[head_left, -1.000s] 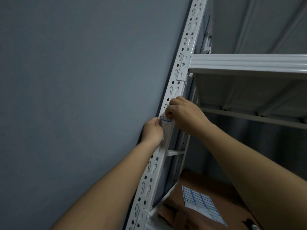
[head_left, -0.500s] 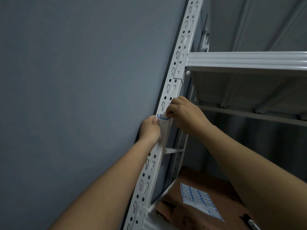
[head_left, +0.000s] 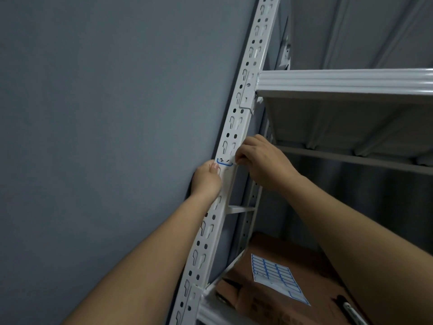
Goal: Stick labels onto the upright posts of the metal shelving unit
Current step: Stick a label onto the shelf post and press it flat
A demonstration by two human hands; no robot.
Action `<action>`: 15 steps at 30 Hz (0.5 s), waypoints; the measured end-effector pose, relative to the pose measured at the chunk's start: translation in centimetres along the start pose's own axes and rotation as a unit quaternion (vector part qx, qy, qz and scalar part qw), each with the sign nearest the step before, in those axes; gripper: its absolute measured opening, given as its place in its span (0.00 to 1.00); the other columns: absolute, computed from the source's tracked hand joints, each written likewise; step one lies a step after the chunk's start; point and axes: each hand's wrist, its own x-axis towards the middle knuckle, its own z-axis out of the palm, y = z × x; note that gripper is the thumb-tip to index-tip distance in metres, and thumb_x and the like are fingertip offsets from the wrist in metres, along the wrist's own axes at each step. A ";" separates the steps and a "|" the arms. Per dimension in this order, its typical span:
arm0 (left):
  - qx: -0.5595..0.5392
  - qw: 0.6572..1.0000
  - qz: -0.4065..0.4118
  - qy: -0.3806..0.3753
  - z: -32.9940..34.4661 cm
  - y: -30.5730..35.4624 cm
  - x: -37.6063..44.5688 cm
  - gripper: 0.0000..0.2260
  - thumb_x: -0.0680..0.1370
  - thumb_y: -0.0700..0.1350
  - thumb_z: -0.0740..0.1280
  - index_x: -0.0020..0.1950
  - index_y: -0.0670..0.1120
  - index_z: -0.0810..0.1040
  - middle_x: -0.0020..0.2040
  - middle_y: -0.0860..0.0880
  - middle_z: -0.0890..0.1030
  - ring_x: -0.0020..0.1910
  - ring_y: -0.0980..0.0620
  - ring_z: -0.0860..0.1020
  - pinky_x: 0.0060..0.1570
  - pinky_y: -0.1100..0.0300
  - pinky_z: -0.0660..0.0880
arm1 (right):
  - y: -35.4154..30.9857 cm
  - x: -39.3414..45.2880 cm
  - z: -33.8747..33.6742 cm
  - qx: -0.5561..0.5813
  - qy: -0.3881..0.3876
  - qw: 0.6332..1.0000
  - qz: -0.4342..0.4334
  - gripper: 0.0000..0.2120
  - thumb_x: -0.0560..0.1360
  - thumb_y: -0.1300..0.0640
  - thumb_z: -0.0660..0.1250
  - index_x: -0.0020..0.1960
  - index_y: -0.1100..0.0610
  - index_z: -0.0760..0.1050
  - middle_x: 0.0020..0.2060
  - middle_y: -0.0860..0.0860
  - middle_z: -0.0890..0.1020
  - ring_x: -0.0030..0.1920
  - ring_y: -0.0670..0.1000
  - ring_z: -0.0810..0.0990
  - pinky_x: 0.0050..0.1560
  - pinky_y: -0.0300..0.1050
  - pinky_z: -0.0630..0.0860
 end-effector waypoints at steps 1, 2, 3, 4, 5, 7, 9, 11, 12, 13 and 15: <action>0.003 1.000 -0.001 0.000 0.0 0.0 0.0 0.14 0.83 0.43 0.53 0.59 0.44 0.77 0.49 0.49 0.78 0.44 0.52 0.73 0.43 0.64 0.65 | 0.0 -0.1 0.0 0.000 0.001 1.000 -0.001 0.09 0.80 0.58 0.61 0.57 0.56 0.77 0.55 0.50 0.75 0.56 0.49 0.68 0.50 0.44 0.71; 0.003 1.000 -0.001 0.001 0.0 -0.1 0.1 0.14 0.83 0.43 0.53 0.59 0.44 0.77 0.49 0.48 0.78 0.44 0.51 0.73 0.43 0.64 0.66 | 0.0 -0.2 0.1 -0.002 0.000 1.000 -0.003 0.09 0.80 0.58 0.61 0.57 0.56 0.77 0.55 0.50 0.75 0.56 0.49 0.68 0.50 0.44 0.71; 0.003 1.000 -0.004 0.002 0.1 -0.1 0.1 0.14 0.83 0.43 0.53 0.59 0.44 0.77 0.49 0.48 0.78 0.44 0.51 0.73 0.43 0.63 0.66 | 0.0 -0.3 0.1 -0.004 0.001 1.000 -0.007 0.09 0.80 0.59 0.61 0.57 0.55 0.77 0.54 0.50 0.75 0.56 0.49 0.68 0.50 0.44 0.71; 0.002 1.000 -0.008 0.003 0.1 -0.1 0.1 0.14 0.83 0.43 0.53 0.58 0.44 0.77 0.48 0.49 0.78 0.44 0.51 0.73 0.42 0.63 0.67 | 0.0 -0.3 0.1 -0.003 0.001 1.000 -0.009 0.09 0.80 0.59 0.61 0.57 0.55 0.77 0.54 0.49 0.75 0.55 0.49 0.68 0.50 0.44 0.71; 0.003 1.000 -0.009 0.004 0.1 -0.2 0.1 0.14 0.83 0.43 0.53 0.58 0.44 0.77 0.47 0.49 0.78 0.42 0.51 0.73 0.39 0.64 0.68 | 0.1 -0.4 0.0 -0.001 0.002 1.000 -0.008 0.08 0.80 0.59 0.61 0.57 0.55 0.76 0.54 0.49 0.75 0.55 0.49 0.68 0.49 0.43 0.71; 0.005 1.000 -0.006 0.006 0.1 -0.4 0.2 0.13 0.83 0.43 0.54 0.54 0.45 0.77 0.45 0.48 0.78 0.38 0.52 0.72 0.31 0.68 0.68 | 0.5 -0.7 -0.1 -0.010 -0.003 1.000 0.001 0.08 0.79 0.60 0.61 0.56 0.55 0.76 0.53 0.50 0.75 0.55 0.50 0.68 0.49 0.43 0.71; 0.018 1.000 0.005 0.011 0.2 -0.5 0.1 0.12 0.83 0.42 0.54 0.50 0.46 0.77 0.44 0.47 0.77 0.37 0.52 0.71 0.30 0.70 0.67 | 1.1 -1.6 0.4 -0.078 -0.086 0.993 -0.014 0.09 0.78 0.62 0.61 0.56 0.57 0.76 0.54 0.52 0.75 0.57 0.52 0.69 0.51 0.46 0.71; 0.037 0.999 0.005 0.023 0.4 -0.4 -0.1 0.13 0.83 0.42 0.53 0.51 0.44 0.77 0.45 0.46 0.78 0.39 0.50 0.72 0.34 0.61 0.67 | 1.0 -3.8 2.1 -0.137 -0.239 0.960 -0.043 0.11 0.77 0.61 0.63 0.57 0.59 0.77 0.56 0.54 0.76 0.61 0.55 0.70 0.53 0.49 0.73; 0.043 0.999 -0.003 0.033 0.5 -0.2 -0.3 0.13 0.83 0.42 0.53 0.53 0.43 0.78 0.46 0.45 0.79 0.41 0.50 0.72 0.36 0.61 0.66 | 0.5 -5.2 3.1 -0.115 -0.273 0.955 -0.032 0.10 0.76 0.60 0.63 0.56 0.59 0.78 0.56 0.54 0.77 0.61 0.55 0.71 0.54 0.48 0.73; 0.047 0.998 -0.012 0.043 0.7 0.0 -0.6 0.14 0.83 0.43 0.53 0.54 0.43 0.78 0.48 0.44 0.80 0.41 0.49 0.72 0.39 0.61 0.65 | 0.0 -6.6 4.0 -0.050 -0.258 0.965 -0.004 0.09 0.77 0.59 0.63 0.54 0.57 0.79 0.54 0.53 0.77 0.59 0.54 0.72 0.54 0.48 0.74; 0.070 0.996 -0.028 0.054 0.8 0.5 -1.4 0.13 0.82 0.42 0.53 0.57 0.44 0.77 0.52 0.45 0.81 0.43 0.48 0.73 0.43 0.62 0.66 | -1.4 -8.4 5.0 0.124 -0.142 0.978 0.084 0.07 0.77 0.60 0.63 0.49 0.56 0.80 0.49 0.51 0.78 0.54 0.52 0.74 0.52 0.47 0.73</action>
